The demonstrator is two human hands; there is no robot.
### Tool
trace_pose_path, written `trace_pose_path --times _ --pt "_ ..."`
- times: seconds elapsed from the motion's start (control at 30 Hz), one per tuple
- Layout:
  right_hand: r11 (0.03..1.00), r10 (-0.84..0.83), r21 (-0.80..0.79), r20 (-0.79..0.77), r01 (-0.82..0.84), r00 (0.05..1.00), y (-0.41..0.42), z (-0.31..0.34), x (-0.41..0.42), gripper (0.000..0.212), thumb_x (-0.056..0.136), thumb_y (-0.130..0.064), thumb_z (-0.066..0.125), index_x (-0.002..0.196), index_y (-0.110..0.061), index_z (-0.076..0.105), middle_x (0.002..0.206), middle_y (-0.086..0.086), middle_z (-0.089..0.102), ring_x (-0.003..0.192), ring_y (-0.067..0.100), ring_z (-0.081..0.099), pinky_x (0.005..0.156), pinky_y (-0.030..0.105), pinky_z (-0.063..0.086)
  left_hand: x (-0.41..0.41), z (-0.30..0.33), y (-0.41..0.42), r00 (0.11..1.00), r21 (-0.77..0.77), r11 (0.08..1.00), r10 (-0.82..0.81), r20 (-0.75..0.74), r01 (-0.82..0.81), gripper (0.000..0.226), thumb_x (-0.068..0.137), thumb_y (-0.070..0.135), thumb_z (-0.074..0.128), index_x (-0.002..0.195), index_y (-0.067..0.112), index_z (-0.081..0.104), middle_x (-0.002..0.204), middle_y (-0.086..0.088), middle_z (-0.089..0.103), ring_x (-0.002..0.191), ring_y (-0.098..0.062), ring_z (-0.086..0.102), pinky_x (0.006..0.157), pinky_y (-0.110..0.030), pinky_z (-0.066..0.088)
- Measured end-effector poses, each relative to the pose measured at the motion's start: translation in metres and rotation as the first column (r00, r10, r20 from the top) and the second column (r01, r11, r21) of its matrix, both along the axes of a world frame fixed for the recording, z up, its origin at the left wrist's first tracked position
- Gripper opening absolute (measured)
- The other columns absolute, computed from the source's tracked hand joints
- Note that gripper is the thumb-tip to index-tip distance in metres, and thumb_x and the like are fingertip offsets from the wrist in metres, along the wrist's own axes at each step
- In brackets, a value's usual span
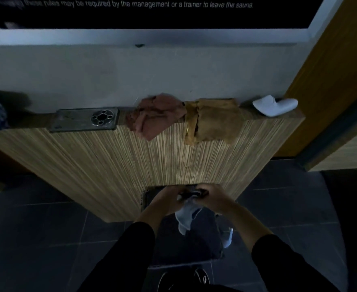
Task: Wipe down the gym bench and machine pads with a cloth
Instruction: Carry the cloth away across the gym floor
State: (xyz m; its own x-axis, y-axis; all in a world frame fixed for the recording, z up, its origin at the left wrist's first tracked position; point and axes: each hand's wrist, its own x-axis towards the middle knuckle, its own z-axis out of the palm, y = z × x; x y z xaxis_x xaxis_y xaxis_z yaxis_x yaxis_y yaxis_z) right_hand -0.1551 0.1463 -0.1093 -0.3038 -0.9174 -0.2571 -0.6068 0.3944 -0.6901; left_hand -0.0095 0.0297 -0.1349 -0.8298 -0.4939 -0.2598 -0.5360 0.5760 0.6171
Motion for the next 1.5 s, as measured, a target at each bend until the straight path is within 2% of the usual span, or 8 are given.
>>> trace_pose_path --times 0.1,0.4,0.67,0.97,1.07,1.27,1.4,1.5 --pt "1.0 -0.01 -0.01 -0.002 0.01 1.0 -0.005 0.0 -0.002 0.022 0.086 -0.017 0.069 0.106 -0.009 0.07 0.094 0.007 0.07 0.087 0.018 0.064 0.077 0.028 0.049 -0.006 0.001 -0.005 0.998 -0.059 0.998 0.012 0.06 -0.008 0.029 0.095 0.03 0.055 0.121 0.019 0.062 0.112 -0.004 0.067 0.101 -0.025 0.062 0.083 -0.038 0.05" --pt "0.993 -0.102 -0.075 -0.083 0.096 0.991 -0.023 -0.008 -0.012 0.007 0.089 -0.021 0.064 0.087 -0.016 0.068 0.075 -0.002 0.062 0.073 0.016 0.059 0.067 0.033 0.046 0.002 -0.001 -0.038 0.999 -0.156 0.987 0.037 -0.008 -0.038 0.021 0.088 0.009 0.052 0.103 0.005 0.067 0.098 -0.015 0.061 0.089 -0.033 0.06 0.077 -0.045 0.05" --pt "0.982 -0.132 -0.161 -0.227 0.096 0.965 -0.027 0.007 -0.013 0.025 0.094 -0.022 0.059 0.116 -0.013 0.068 0.11 0.003 0.069 0.1 0.019 0.062 0.078 0.026 0.045 0.006 0.006 -0.051 0.983 -0.308 0.951 -0.059 -0.176 0.002 0.024 0.084 0.005 0.056 0.105 0.003 0.068 0.1 -0.014 0.062 0.087 -0.033 0.061 0.073 -0.044 0.052" --pt "0.934 0.098 0.353 -0.076 -0.065 0.992 0.046 -0.079 0.046 0.025 0.092 -0.026 0.059 0.114 -0.023 0.069 0.12 0.003 0.066 0.113 0.023 0.059 0.081 0.025 0.043 0.074 -0.076 0.038 0.979 0.13 0.986 0.08 0.19 -0.105 0.027 0.09 0.023 0.048 0.111 0.017 0.064 0.108 -0.011 0.068 0.103 -0.031 0.062 0.085 -0.034 0.05" --pt "0.881 0.112 0.462 0.009 -0.103 0.994 0.061 -0.098 0.058 0.025 0.089 -0.027 0.06 0.112 -0.026 0.07 0.116 -0.002 0.068 0.108 0.021 0.063 0.084 0.029 0.05 0.089 -0.094 0.063 0.96 0.207 0.97 0.071 0.271 -0.13 0.027 0.093 0.013 0.056 0.118 0.008 0.064 0.114 -0.008 0.066 0.106 -0.024 0.061 0.085 -0.019 0.046" --pt "0.904 -0.036 0.427 -0.018 0.041 0.999 0.041 -0.113 0.053 0.022 0.09 -0.022 0.052 0.102 -0.022 0.07 0.106 0.003 0.069 0.1 0.025 0.064 0.079 0.034 0.051 0.078 -0.106 0.044 0.947 0.183 0.965 0.127 0.294 -0.187 0.03 0.095 0.015 0.048 0.121 0.012 0.062 0.114 -0.015 0.065 0.105 -0.033 0.061 0.085 -0.038 0.051" --pt "0.923 -0.099 0.367 -0.069 0.117 0.993 0.003 -0.131 0.033 0.03 0.094 -0.022 0.049 0.119 -0.021 0.065 0.122 0.009 0.063 0.109 0.029 0.06 0.086 0.037 0.049 0.049 -0.111 0.011 0.937 0.124 0.946 0.265 0.229 -0.298 0.032 0.097 0.019 0.045 0.123 0.013 0.063 0.121 -0.01 0.063 0.108 -0.028 0.06 0.081 -0.025 0.045" --pt "0.931 -0.178 0.31 -0.083 0.195 0.98 -0.016 -0.144 0.022 0.035 0.097 -0.018 0.049 0.132 -0.016 0.055 0.136 0.007 0.052 0.121 0.028 0.052 0.098 0.038 0.044 0.035 -0.122 -0.004 0.942 0.008 0.951 0.306 0.139 -0.31 0.036 0.094 0.017 0.046 0.127 0.011 0.06 0.129 -0.007 0.057 0.117 -0.028 0.055 0.091 -0.032 0.043"
